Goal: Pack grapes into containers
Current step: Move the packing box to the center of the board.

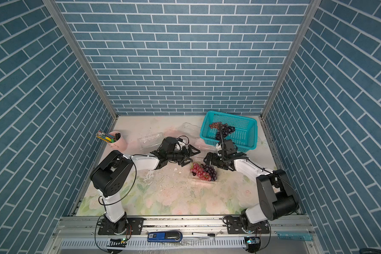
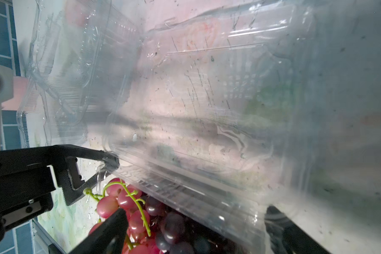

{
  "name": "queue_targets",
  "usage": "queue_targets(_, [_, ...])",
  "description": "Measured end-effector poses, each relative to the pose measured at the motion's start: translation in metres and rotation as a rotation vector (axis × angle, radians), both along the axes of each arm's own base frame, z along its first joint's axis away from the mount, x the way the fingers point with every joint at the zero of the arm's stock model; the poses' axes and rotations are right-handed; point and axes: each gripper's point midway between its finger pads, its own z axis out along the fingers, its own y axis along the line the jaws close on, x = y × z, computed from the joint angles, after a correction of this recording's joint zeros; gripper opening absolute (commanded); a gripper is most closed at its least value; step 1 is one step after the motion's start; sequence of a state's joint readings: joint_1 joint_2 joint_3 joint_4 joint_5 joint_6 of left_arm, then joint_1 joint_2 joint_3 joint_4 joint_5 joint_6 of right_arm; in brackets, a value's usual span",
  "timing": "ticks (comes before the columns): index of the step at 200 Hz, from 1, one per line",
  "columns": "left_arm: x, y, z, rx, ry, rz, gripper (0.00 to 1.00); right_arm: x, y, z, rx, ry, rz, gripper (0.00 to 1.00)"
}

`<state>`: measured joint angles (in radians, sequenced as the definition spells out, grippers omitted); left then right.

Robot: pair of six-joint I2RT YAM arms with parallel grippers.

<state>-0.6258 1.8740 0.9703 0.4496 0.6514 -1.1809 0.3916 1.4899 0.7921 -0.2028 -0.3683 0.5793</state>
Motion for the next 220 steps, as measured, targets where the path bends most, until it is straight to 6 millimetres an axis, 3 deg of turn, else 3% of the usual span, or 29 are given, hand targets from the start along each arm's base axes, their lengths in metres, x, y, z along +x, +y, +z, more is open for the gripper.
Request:
queue_targets(31, [0.002,0.006,-0.001,-0.003,-0.002,0.012,1.00,0.005,0.010,0.000,0.006,-0.002,0.029,0.98])
queue_targets(67, [0.001,0.028,-0.010,0.011,0.019,0.048,0.99,0.014,0.043,0.012,0.010,-0.043,0.115,0.98])
queue_targets(96, [0.003,0.043,-0.008,0.019,0.017,0.073,1.00,0.017,0.058,0.013,0.002,-0.054,0.152,0.98])
queue_targets(117, [0.007,0.051,0.000,0.018,-0.003,0.084,1.00,0.018,0.056,0.011,-0.044,-0.058,0.159,0.99])
queue_targets(141, [0.010,0.055,0.003,0.018,-0.016,0.091,1.00,0.017,0.038,0.012,-0.138,-0.078,0.144,0.99])
queue_targets(187, [0.014,0.051,0.004,0.008,-0.013,0.080,0.99,0.014,0.011,0.039,-0.271,-0.166,0.107,0.99])
queue_targets(220, [0.013,0.056,0.006,0.020,0.000,0.082,1.00,0.001,0.026,0.045,-0.347,-0.223,0.168,0.98])
